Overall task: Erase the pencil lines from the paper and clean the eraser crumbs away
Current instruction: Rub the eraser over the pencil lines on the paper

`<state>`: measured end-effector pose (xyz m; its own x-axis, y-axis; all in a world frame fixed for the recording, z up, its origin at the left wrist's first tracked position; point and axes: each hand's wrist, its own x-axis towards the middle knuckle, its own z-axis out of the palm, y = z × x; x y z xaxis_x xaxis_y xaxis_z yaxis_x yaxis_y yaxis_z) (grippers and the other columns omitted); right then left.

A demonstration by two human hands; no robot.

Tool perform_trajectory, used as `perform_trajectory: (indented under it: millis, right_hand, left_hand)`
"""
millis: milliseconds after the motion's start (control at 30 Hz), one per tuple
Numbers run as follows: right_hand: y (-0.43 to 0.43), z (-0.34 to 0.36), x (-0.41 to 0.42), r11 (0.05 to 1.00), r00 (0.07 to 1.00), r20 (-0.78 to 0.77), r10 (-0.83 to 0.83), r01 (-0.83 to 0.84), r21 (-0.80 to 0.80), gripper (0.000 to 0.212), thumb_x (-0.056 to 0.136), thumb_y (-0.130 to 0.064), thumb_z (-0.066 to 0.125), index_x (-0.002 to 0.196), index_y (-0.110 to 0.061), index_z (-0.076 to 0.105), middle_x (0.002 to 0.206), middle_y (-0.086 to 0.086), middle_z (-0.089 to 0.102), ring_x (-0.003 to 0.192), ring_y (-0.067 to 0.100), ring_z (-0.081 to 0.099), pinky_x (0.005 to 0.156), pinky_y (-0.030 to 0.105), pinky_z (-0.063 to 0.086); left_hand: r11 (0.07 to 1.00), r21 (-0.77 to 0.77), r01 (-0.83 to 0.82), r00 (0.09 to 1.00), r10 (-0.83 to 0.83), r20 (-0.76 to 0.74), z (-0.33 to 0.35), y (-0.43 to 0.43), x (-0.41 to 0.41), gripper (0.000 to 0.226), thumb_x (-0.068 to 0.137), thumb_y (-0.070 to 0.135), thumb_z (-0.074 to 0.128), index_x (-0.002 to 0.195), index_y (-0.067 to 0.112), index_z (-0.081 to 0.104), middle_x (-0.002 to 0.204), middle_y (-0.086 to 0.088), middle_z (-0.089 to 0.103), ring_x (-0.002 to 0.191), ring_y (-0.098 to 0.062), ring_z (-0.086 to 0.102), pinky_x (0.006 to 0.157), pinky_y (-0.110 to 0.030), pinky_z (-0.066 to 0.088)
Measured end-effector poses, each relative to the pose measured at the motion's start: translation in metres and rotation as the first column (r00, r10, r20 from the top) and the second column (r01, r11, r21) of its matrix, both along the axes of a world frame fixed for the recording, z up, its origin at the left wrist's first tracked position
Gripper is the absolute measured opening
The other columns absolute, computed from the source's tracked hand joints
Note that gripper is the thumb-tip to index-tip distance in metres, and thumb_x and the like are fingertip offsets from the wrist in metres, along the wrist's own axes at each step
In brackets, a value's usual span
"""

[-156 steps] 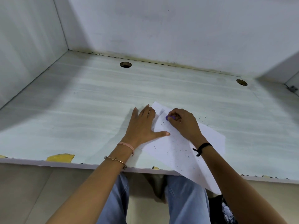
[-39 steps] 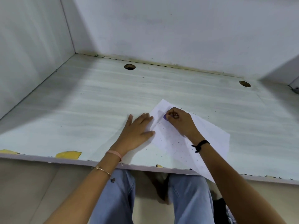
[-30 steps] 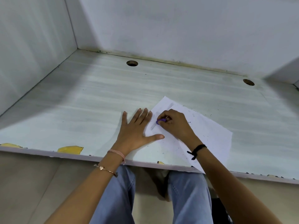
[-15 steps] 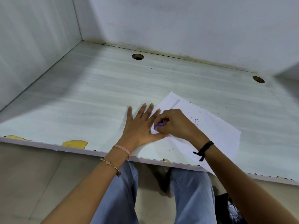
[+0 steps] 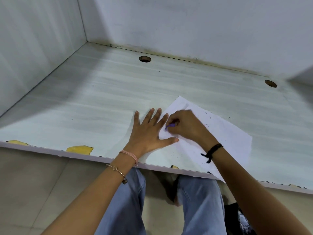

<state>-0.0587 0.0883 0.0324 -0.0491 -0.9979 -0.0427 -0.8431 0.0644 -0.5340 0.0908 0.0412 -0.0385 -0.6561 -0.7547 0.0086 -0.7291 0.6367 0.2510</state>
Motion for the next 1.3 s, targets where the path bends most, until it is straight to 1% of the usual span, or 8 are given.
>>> perform_trajectory:
  millis: [333, 467, 633, 767, 900, 1067, 1200, 1300]
  right_hand:
    - [0.007, -0.002, 0.001, 0.997, 0.998, 0.033, 0.058, -0.06, 0.048, 0.005, 0.077, -0.011, 0.07, 0.08, -0.011, 0.074, 0.068, -0.002, 0.066, 0.056, 0.002, 0.054, 0.055, 0.01, 0.04]
    - [-0.004, -0.001, -0.017, 0.992, 0.992, 0.053, -0.112, 0.115, -0.044, 0.004, 0.078, -0.012, 0.071, 0.08, -0.012, 0.075, 0.073, -0.003, 0.068, 0.063, 0.004, 0.057, 0.058, 0.009, 0.04]
    - [0.007, -0.002, -0.005, 0.996, 0.998, 0.042, 0.047, -0.05, 0.07, 0.003, 0.077, -0.015, 0.072, 0.079, -0.015, 0.074, 0.07, -0.002, 0.068, 0.058, 0.005, 0.056, 0.057, 0.013, 0.042]
    - [-0.008, -0.001, -0.019, 0.989, 0.989, 0.058, -0.135, 0.138, -0.056, 0.004, 0.078, -0.01, 0.07, 0.079, -0.01, 0.074, 0.072, -0.003, 0.066, 0.061, 0.002, 0.055, 0.058, 0.011, 0.04]
    - [0.005, -0.003, -0.001, 0.996, 0.998, 0.04, 0.051, -0.054, 0.065, 0.004, 0.076, -0.013, 0.071, 0.079, -0.013, 0.074, 0.068, -0.005, 0.066, 0.057, 0.001, 0.054, 0.056, 0.011, 0.041]
    - [-0.012, 0.001, -0.021, 0.988, 0.989, 0.056, -0.14, 0.143, -0.059, 0.004, 0.078, -0.009, 0.071, 0.079, -0.009, 0.074, 0.077, 0.002, 0.07, 0.07, 0.013, 0.062, 0.067, 0.024, 0.048]
    - [0.005, -0.002, -0.004, 0.997, 0.998, 0.047, 0.033, -0.036, 0.069, 0.003, 0.077, -0.014, 0.071, 0.078, -0.014, 0.074, 0.072, -0.001, 0.069, 0.061, 0.006, 0.056, 0.06, 0.018, 0.043]
    - [-0.01, -0.003, -0.025, 0.994, 0.992, 0.064, -0.109, 0.11, -0.009, 0.002, 0.077, -0.015, 0.073, 0.078, -0.015, 0.074, 0.076, -0.002, 0.07, 0.065, 0.007, 0.058, 0.062, 0.018, 0.043]
  left_hand:
    - [1.0, -0.01, 0.001, 1.0, -0.001, 0.011, 0.0, 0.0, 0.0, 0.098, 0.074, 0.09, 0.018, 0.155, 0.039, -0.006, 0.164, 0.007, -0.013, 0.149, -0.014, -0.017, 0.115, -0.06, -0.014]
    - [1.0, 0.019, -0.014, 1.0, 0.014, -0.001, 0.001, 0.0, 0.0, 0.098, 0.074, 0.091, 0.021, 0.154, 0.041, -0.005, 0.163, 0.008, -0.014, 0.149, -0.013, -0.018, 0.114, -0.059, -0.017]
    - [1.0, -0.01, -0.002, 1.0, 0.002, 0.017, 0.001, -0.001, 0.0, 0.105, 0.067, 0.095, 0.009, 0.155, 0.04, -0.005, 0.164, 0.007, -0.013, 0.149, -0.014, -0.017, 0.114, -0.061, -0.013]
    - [0.999, 0.03, -0.011, 1.0, 0.012, -0.008, 0.003, 0.002, 0.001, 0.097, 0.074, 0.09, 0.022, 0.154, 0.041, -0.004, 0.163, 0.008, -0.013, 0.149, -0.013, -0.018, 0.115, -0.059, -0.016]
    - [1.0, 0.003, 0.0, 1.0, 0.0, -0.004, 0.001, 0.0, 0.0, 0.101, 0.071, 0.093, 0.015, 0.155, 0.04, -0.005, 0.164, 0.008, -0.013, 0.149, -0.013, -0.018, 0.114, -0.06, -0.014]
    - [0.999, 0.03, -0.011, 1.0, 0.012, -0.016, 0.001, 0.001, 0.001, 0.097, 0.075, 0.091, 0.023, 0.154, 0.042, -0.005, 0.163, 0.009, -0.013, 0.149, -0.012, -0.018, 0.115, -0.058, -0.016]
    - [1.0, -0.008, -0.002, 1.0, 0.002, -0.001, 0.0, -0.001, 0.0, 0.102, 0.07, 0.094, 0.014, 0.154, 0.04, -0.005, 0.164, 0.007, -0.012, 0.149, -0.014, -0.017, 0.115, -0.061, -0.013]
    - [1.0, 0.017, -0.007, 1.0, 0.007, -0.006, 0.001, 0.0, 0.001, 0.099, 0.073, 0.092, 0.02, 0.154, 0.041, -0.005, 0.163, 0.008, -0.013, 0.149, -0.013, -0.018, 0.115, -0.059, -0.015]
